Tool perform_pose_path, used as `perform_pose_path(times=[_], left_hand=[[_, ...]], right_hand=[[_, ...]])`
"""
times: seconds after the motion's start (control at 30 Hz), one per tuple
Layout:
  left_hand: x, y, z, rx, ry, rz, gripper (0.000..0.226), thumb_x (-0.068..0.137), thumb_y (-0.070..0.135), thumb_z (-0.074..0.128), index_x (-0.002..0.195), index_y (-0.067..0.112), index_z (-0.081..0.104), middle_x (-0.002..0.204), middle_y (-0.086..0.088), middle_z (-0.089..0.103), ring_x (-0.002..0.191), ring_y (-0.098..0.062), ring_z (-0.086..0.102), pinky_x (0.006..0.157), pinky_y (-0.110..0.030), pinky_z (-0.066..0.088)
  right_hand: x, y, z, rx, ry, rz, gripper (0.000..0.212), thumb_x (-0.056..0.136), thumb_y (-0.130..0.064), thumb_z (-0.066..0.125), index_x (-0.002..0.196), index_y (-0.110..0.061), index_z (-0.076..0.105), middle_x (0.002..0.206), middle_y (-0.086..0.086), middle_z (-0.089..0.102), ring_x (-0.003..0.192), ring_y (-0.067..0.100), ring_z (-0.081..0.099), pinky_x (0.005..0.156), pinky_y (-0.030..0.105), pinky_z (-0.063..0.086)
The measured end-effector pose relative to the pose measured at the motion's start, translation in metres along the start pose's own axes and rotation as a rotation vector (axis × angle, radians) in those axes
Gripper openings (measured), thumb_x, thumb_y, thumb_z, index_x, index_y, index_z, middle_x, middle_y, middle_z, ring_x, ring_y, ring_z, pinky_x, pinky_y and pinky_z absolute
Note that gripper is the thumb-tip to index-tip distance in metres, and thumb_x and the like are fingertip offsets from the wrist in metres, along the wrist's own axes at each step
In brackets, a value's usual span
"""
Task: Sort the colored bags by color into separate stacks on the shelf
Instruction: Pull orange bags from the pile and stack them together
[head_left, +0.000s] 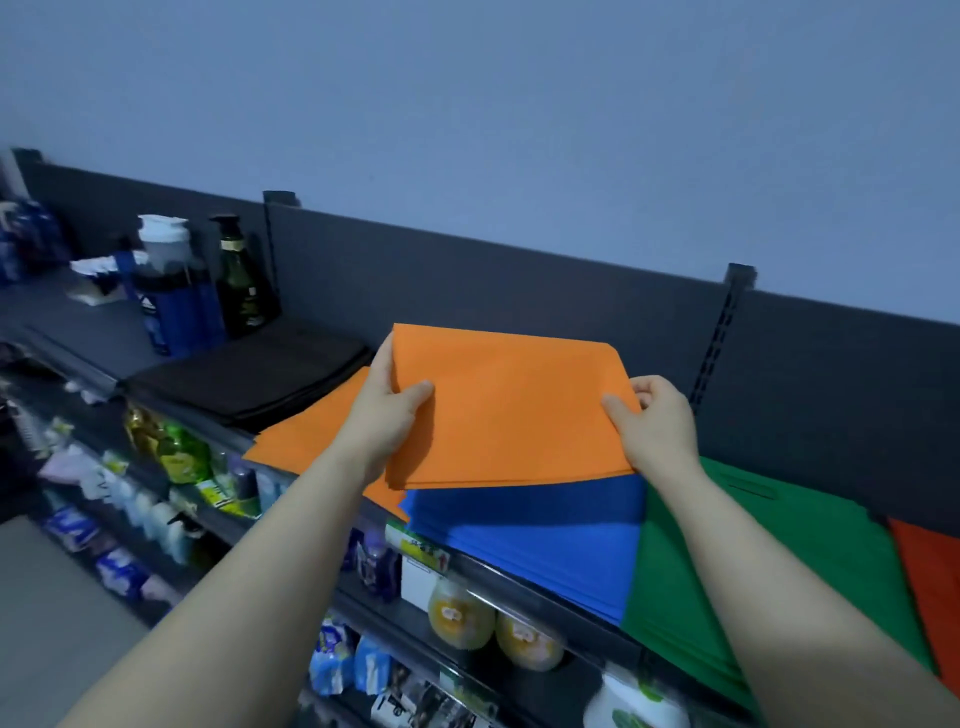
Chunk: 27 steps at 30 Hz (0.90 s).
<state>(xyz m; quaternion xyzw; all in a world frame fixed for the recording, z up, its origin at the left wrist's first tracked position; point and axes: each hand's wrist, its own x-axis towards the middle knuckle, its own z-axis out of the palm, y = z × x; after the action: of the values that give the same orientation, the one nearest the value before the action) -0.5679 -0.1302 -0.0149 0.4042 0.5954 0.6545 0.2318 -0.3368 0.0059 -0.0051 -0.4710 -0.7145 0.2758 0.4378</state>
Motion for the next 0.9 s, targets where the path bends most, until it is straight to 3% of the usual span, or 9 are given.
perform_pose_path(times=[0.2,0.47,0.57,0.67,0.77,0.83,0.9], left_hand=[[0.053,-0.017,-0.068,0.025,0.031,-0.039,0.057,0.094,0.015,0.052,0.139,0.045,0.035,0.123,0.009,0.059,0.109,-0.015,0.060,0.098,-0.043,0.047],[0.145,-0.036,-0.143,0.084,-0.127,-0.043,0.059,0.094,0.017,0.051,0.140,0.047,0.031,0.124,0.013,0.056,0.109,-0.013,0.058,0.092,-0.037,0.047],[0.158,-0.073,-0.167,0.282,-0.197,-0.184,0.058,0.091,0.010,0.052,0.141,0.036,0.033,0.126,0.004,0.056,0.111,-0.020,0.056,0.092,-0.038,0.046],[0.164,-0.107,-0.183,0.543,-0.221,-0.355,0.066,0.091,0.011,0.053,0.150,0.023,0.025,0.142,-0.007,0.045,0.120,-0.029,0.050,0.097,-0.039,0.043],[0.170,-0.127,-0.187,0.708,-0.257,-0.398,0.059,0.092,0.013,0.047,0.148,0.015,0.028,0.141,-0.013,0.045,0.121,-0.033,0.050,0.100,-0.042,0.044],[0.175,-0.135,-0.188,0.772,-0.259,-0.360,0.045,0.091,0.011,0.044,0.136,0.008,0.043,0.127,-0.015,0.055,0.109,-0.032,0.056,0.088,-0.040,0.050],[0.177,-0.139,-0.189,0.820,-0.256,-0.337,0.037,0.090,0.009,0.044,0.126,0.004,0.049,0.118,-0.016,0.058,0.100,-0.033,0.058,0.075,-0.037,0.050]], right_hand=[[0.024,-0.034,0.078,0.001,-0.023,-0.002,0.018,0.089,-0.029,0.062,0.102,-0.017,0.055,0.094,-0.004,0.060,0.083,0.014,0.058,0.062,0.027,0.044],[0.029,-0.067,0.165,0.002,0.082,0.081,0.025,0.089,-0.031,0.062,0.108,-0.016,0.055,0.099,-0.002,0.063,0.088,0.016,0.061,0.066,0.030,0.049],[0.009,-0.063,0.193,-0.134,-0.063,0.188,0.021,0.087,-0.027,0.065,0.101,-0.017,0.053,0.095,0.000,0.064,0.084,0.019,0.063,0.068,0.035,0.052],[-0.012,-0.052,0.214,-0.211,-0.223,0.317,0.023,0.082,-0.027,0.069,0.097,-0.016,0.055,0.092,0.004,0.066,0.083,0.023,0.065,0.074,0.041,0.056],[-0.024,-0.050,0.226,-0.356,-0.303,0.333,0.049,0.079,-0.031,0.071,0.113,0.003,0.058,0.099,0.021,0.066,0.088,0.033,0.064,0.073,0.042,0.054],[-0.028,-0.051,0.231,-0.428,-0.326,0.319,0.058,0.079,-0.033,0.072,0.118,0.007,0.055,0.091,0.022,0.063,0.083,0.034,0.063,0.070,0.044,0.050],[-0.030,-0.052,0.234,-0.480,-0.353,0.323,0.052,0.079,-0.035,0.071,0.115,0.001,0.059,0.076,0.008,0.057,0.073,0.023,0.057,0.064,0.035,0.046]])
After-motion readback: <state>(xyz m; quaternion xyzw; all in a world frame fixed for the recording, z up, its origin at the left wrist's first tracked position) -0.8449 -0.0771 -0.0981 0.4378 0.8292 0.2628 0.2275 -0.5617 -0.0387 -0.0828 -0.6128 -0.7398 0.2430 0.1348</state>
